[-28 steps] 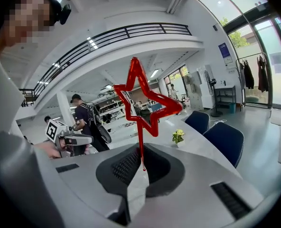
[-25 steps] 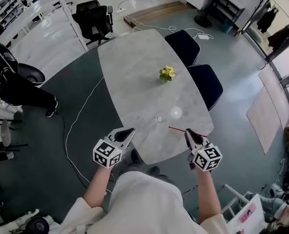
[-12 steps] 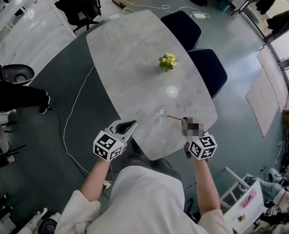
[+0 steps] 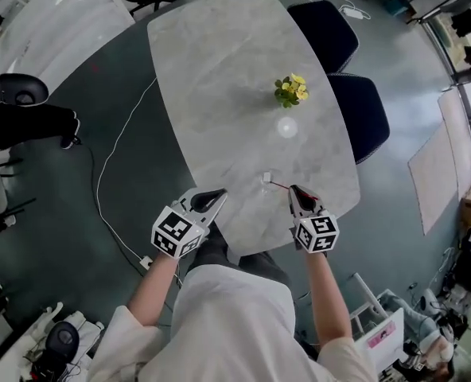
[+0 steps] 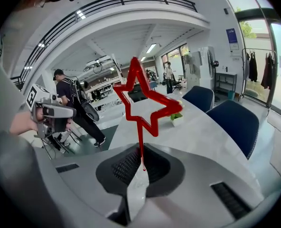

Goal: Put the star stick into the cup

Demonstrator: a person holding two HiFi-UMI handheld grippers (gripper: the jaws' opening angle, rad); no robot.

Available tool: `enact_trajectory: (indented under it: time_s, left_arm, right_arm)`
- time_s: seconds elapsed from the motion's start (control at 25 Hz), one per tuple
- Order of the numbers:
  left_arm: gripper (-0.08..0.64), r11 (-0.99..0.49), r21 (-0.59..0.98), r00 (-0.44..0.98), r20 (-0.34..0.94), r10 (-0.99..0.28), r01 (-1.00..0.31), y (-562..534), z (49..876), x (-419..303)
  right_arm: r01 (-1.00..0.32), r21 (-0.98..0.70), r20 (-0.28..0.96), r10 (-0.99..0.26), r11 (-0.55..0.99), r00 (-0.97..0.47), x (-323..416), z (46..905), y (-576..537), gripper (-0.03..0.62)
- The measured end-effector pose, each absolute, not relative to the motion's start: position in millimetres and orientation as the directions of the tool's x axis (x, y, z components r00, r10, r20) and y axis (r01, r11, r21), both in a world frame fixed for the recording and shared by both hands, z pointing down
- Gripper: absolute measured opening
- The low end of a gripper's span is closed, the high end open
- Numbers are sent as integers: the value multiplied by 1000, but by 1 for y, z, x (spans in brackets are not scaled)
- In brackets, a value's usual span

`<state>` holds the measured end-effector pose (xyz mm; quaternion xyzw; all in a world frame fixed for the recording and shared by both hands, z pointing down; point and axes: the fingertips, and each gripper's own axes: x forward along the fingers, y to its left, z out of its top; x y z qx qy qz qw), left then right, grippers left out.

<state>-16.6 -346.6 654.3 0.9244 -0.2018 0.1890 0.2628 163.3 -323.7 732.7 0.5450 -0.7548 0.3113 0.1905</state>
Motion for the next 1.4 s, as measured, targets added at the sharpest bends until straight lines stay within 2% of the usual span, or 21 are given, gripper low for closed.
enact_trajectory:
  time_s: [0.48, 0.92, 1.12, 1.28, 1.4]
  left_arm:
    - [21, -684, 466, 807, 492, -327, -561, -355, 701, -2]
    - [21, -637, 493, 788, 520, -330, -593, -352, 720, 4]
    - [21, -636, 497, 787, 531, -316, -590, -347, 724, 9]
    - [21, -628, 512, 787, 545, -289, -586, -336, 729, 12]
    - [21, -626, 514, 785, 552, -283, -587, -329, 731, 10]
  right_arm:
    - [-913, -285, 715, -570, 292, -405, 163, 827, -346, 21]
    - [-898, -312, 720, -539, 311, -437, 164, 848, -360, 26]
    - [-911, -236, 735, -552, 338, -395, 169, 850, -359, 59]
    - [-907, -230, 746, -534, 354, -397, 167, 857, -354, 148]
    - [-905, -246, 755, -517, 348, -404, 164, 866, -350, 184]
